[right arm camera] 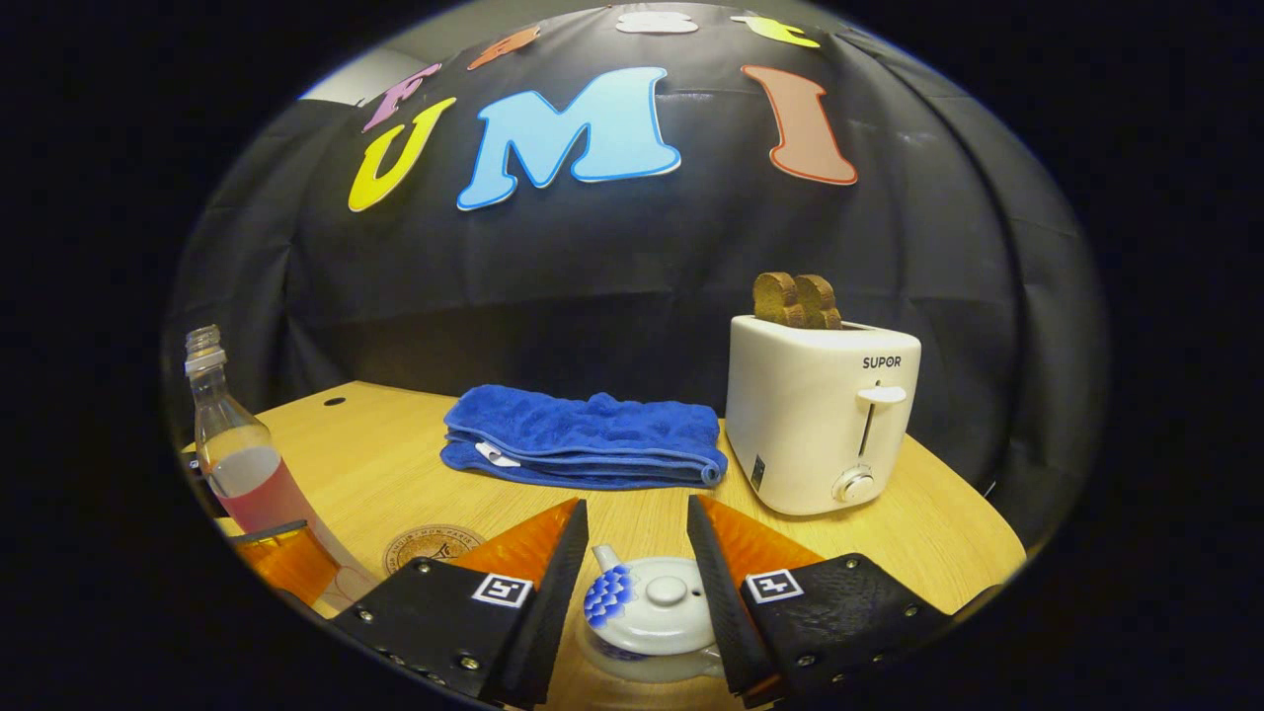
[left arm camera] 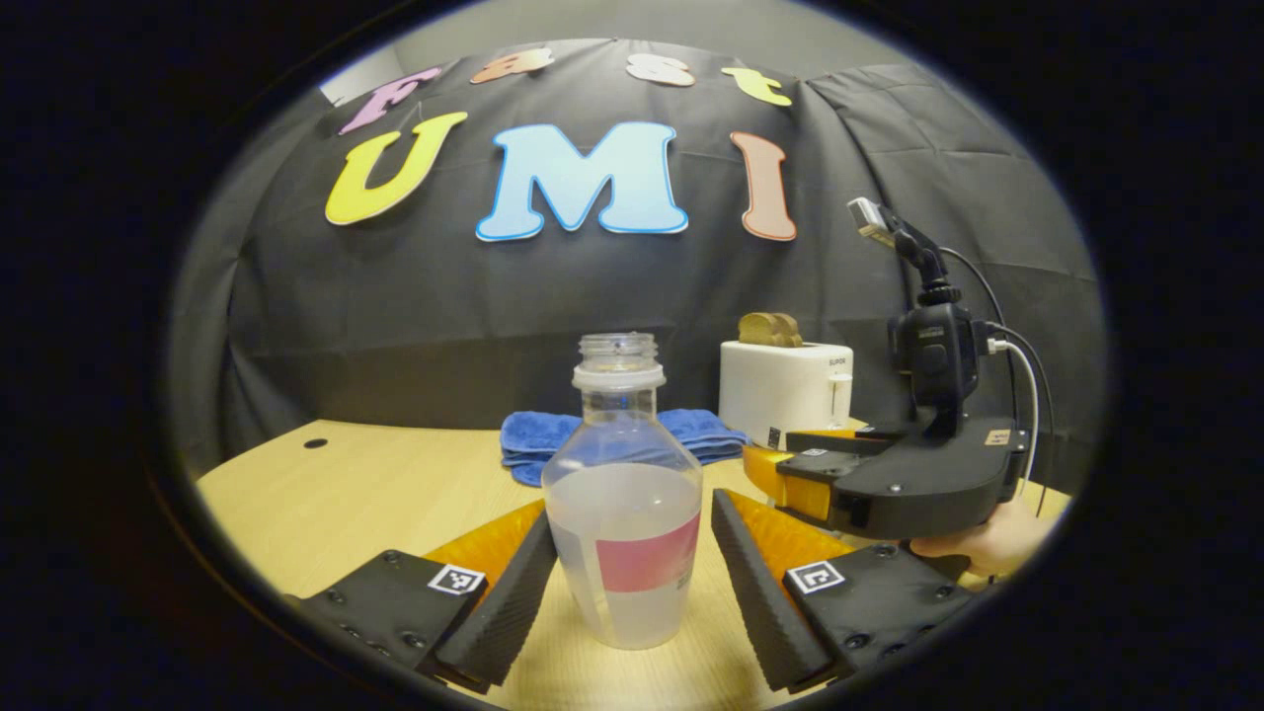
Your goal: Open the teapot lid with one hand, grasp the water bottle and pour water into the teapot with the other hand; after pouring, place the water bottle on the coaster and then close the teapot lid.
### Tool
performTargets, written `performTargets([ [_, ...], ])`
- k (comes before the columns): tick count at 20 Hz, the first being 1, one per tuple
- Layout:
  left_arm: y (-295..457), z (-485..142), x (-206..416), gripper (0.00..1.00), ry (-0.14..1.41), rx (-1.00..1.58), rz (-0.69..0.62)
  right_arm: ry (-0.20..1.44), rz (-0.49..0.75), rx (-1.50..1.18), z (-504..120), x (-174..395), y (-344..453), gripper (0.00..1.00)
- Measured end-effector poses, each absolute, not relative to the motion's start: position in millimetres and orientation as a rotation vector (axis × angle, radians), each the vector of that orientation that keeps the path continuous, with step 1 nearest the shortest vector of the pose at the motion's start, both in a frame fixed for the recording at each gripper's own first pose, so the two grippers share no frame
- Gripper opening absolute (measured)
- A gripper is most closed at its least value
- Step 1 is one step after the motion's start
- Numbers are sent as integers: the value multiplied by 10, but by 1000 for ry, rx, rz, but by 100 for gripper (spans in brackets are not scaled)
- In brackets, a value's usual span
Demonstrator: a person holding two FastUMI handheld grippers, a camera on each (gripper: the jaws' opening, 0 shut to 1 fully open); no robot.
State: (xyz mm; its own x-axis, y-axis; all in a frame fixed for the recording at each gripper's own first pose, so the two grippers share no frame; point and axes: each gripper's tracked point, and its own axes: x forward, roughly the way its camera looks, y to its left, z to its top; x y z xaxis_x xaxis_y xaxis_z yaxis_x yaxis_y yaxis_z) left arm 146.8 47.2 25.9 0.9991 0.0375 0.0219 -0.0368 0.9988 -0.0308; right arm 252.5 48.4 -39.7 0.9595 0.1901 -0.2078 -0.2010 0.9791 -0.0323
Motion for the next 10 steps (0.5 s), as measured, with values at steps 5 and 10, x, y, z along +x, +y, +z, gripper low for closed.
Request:
performTargets([
  [5, 503, 182, 1482, 98, -4, -34, 44, 207, 181, -65, -370, 2558, 470, 49],
  [10, 531, 163, 1469, 88, 12, -51, 47, 187, 199, -106, -377, 2554, 495, 49],
])
